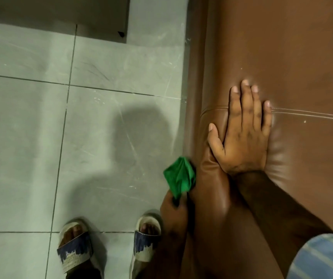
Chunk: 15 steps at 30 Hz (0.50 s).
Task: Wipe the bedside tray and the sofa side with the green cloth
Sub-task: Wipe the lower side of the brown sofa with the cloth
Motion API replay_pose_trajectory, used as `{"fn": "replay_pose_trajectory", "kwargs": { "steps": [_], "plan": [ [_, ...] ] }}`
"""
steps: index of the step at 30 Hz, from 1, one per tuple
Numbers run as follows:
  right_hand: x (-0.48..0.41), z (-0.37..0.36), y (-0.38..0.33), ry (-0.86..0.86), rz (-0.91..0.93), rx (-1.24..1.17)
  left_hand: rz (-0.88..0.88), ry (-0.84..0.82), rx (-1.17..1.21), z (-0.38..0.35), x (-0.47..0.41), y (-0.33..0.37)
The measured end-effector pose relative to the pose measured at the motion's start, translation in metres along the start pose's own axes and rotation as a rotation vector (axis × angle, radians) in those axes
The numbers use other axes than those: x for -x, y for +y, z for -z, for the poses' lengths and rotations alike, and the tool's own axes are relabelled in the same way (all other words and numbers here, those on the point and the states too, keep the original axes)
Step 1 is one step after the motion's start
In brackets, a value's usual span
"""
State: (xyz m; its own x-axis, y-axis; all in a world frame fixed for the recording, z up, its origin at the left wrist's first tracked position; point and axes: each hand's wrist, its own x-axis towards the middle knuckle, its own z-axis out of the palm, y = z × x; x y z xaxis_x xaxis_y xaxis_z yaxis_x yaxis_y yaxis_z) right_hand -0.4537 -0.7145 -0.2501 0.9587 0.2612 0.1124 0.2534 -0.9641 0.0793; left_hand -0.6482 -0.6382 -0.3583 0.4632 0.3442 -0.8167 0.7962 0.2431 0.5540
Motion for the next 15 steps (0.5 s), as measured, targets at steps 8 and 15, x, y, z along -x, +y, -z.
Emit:
{"fn": "replay_pose_trajectory", "kwargs": {
  "steps": [8,15],
  "plan": [
    [0.000,0.001,-0.001,0.012,-0.004,0.008,0.127,0.002,-0.246,-0.012,-0.063,0.020],
    [0.001,0.002,-0.002,0.018,-0.007,0.021,-0.006,-0.078,0.031,0.006,0.008,-0.007]
  ]
}}
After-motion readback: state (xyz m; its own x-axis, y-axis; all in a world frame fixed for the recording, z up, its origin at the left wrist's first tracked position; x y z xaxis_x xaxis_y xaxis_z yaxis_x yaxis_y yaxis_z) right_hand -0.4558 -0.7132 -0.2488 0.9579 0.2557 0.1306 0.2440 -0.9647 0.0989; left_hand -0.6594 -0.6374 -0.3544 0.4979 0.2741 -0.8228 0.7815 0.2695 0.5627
